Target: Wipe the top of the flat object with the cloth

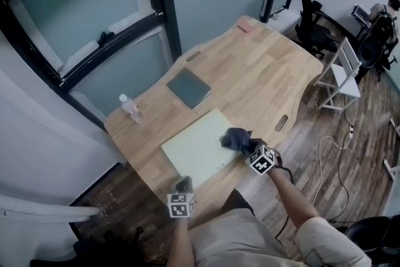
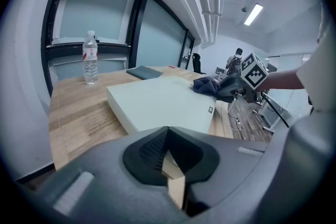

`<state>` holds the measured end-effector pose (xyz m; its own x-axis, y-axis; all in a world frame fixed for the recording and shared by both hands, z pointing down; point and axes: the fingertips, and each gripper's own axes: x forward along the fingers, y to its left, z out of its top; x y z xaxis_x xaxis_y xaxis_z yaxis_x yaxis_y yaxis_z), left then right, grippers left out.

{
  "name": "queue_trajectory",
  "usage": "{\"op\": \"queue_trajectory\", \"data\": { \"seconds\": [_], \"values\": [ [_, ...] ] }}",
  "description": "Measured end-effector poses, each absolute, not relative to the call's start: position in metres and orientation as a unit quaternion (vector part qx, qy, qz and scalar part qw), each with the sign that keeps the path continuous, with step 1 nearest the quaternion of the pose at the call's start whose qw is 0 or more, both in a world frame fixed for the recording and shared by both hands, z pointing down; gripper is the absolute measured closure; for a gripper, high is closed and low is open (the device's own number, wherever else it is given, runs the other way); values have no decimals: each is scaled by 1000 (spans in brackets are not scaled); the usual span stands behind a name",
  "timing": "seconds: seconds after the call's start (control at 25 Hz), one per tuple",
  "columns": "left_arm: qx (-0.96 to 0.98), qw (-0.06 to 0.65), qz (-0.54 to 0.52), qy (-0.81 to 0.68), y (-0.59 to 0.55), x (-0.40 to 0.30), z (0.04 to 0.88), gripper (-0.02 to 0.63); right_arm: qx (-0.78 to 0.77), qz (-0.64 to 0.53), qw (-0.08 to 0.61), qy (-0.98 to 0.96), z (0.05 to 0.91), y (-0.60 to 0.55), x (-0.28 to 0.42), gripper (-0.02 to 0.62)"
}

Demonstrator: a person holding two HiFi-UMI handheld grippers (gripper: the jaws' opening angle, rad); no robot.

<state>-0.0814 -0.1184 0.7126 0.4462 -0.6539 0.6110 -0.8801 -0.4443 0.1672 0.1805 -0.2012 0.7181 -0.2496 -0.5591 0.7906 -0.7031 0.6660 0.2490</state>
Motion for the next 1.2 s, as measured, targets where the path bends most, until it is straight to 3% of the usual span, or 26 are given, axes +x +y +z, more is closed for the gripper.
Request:
{"op": "queue_trajectory", "data": {
  "seconds": [0.32, 0.56, 0.72, 1.2],
  "values": [
    [815, 235, 231, -476, -116, -91, 710, 598, 405, 96, 475, -776, 721, -199, 178, 515],
    [770, 293, 196, -532, -106, -144, 720, 598, 408, 96, 485, -768, 720, -199, 180, 515],
    [785, 324, 202, -488, -88, -124, 741, 598, 406, 89, 489, -767, 721, -199, 178, 515],
    [796, 324, 204, -470, -89, -110, 744, 598, 391, 67, 476, -785, 721, -181, 141, 522]
  ]
}}
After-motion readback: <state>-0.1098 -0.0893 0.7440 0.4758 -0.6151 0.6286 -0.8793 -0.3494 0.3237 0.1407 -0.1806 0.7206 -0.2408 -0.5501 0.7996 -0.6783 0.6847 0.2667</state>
